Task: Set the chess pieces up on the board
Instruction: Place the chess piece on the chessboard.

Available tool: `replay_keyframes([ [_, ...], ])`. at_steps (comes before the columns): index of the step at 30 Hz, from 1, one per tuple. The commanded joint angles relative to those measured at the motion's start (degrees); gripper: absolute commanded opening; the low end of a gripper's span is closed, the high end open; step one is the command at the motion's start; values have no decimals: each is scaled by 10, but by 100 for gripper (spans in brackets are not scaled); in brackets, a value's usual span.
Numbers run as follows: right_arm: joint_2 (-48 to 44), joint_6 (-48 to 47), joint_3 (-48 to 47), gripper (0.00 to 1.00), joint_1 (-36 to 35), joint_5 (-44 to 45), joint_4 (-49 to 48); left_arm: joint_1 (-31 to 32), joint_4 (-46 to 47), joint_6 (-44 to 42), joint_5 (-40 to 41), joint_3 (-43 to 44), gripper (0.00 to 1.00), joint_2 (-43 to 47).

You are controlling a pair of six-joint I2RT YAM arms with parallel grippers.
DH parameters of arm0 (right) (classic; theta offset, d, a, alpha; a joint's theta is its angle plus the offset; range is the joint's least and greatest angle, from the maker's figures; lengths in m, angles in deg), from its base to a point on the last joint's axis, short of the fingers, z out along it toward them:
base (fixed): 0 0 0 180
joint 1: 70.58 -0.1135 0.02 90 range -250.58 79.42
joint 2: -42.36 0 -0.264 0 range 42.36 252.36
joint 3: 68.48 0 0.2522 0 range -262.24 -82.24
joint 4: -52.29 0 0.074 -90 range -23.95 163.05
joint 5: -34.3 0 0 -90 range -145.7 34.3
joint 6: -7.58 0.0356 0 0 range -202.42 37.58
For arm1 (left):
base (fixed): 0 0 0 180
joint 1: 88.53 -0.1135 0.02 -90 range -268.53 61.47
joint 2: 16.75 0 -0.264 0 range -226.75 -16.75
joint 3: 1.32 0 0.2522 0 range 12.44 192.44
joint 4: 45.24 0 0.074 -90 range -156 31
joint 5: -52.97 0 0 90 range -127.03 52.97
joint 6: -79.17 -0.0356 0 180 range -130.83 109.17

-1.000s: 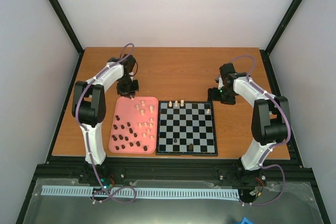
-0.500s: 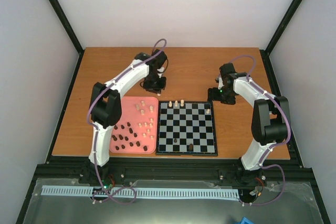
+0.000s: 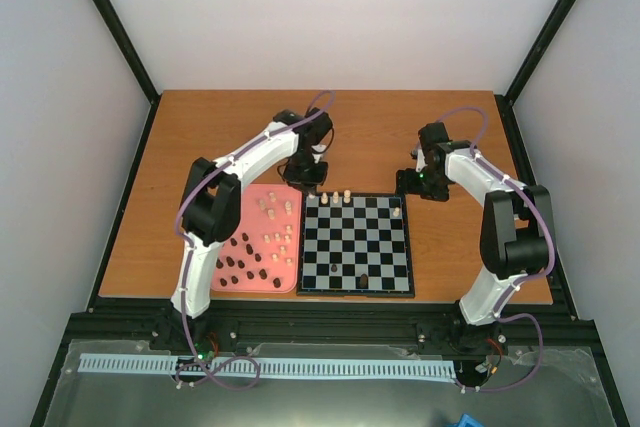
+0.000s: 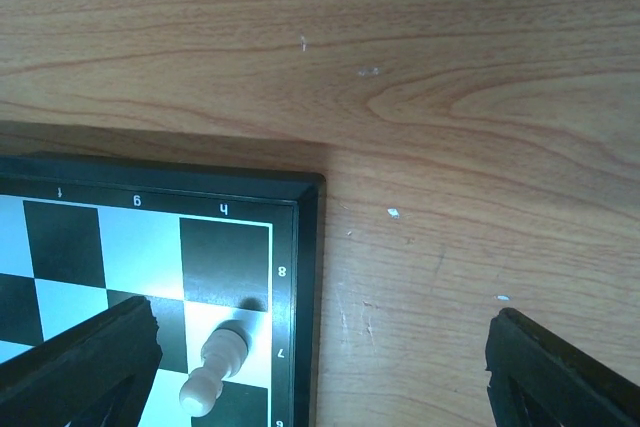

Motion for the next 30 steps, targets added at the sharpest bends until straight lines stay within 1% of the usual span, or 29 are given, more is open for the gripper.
replay_keyframes([
  [1,-20,4,8,89,4,3,-5,5,-3,-12,0,-17,3,-11],
  [6,-19,4,8,89,4,3,-5,6,3,-11,19,-10,4,-25],
  [15,-14,3,2,89,4,3,-3,5,1,-6,20,37,5,-63],
  [26,-14,1,6,89,4,4,-3,5,-1,-11,24,36,6,-67],
  [27,-14,1,6,89,4,5,-3,5,-1,-11,23,33,7,-65],
  [30,-14,1,7,89,4,4,-4,5,4,-12,22,22,13,-57],
])
